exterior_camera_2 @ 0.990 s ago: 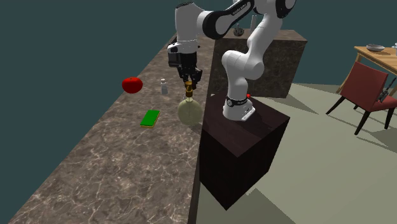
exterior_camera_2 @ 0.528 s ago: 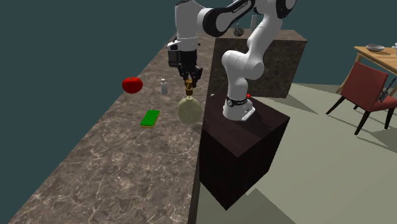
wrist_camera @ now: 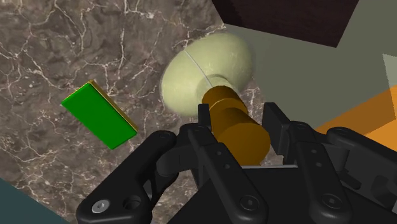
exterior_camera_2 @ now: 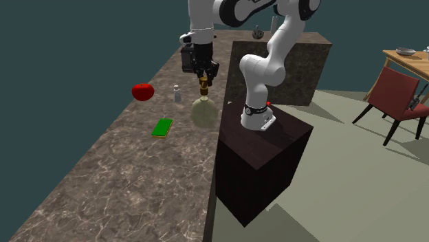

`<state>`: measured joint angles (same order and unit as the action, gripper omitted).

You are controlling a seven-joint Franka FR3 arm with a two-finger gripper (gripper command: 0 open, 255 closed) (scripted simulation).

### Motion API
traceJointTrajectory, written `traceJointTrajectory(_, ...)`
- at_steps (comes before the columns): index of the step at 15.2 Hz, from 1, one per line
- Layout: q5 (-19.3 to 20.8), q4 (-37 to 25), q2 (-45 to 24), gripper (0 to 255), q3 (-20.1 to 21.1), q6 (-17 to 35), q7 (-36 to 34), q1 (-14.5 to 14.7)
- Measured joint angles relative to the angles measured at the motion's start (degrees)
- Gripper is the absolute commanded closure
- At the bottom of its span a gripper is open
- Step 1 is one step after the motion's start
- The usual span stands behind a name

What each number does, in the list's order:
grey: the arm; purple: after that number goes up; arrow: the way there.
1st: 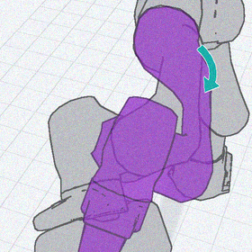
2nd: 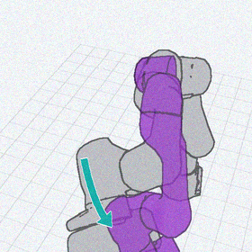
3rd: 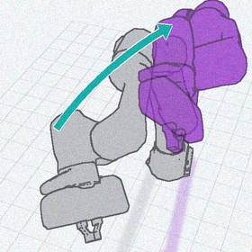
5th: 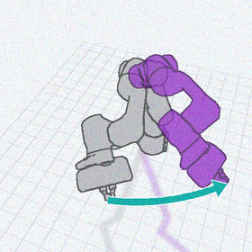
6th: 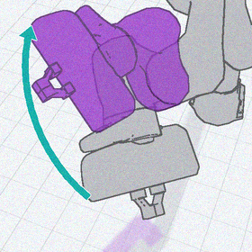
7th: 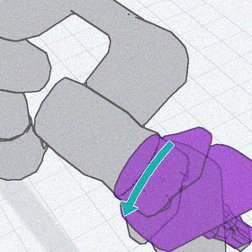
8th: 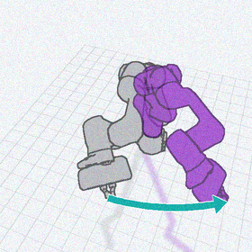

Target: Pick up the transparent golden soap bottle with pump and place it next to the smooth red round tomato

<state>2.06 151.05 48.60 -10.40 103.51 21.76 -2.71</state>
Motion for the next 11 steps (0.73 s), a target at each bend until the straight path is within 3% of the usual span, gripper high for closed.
traceJointTrajectory(11, -0.6, -9.0, -0.8, 255, 0.7, -8.2, -0.5, 0.5)
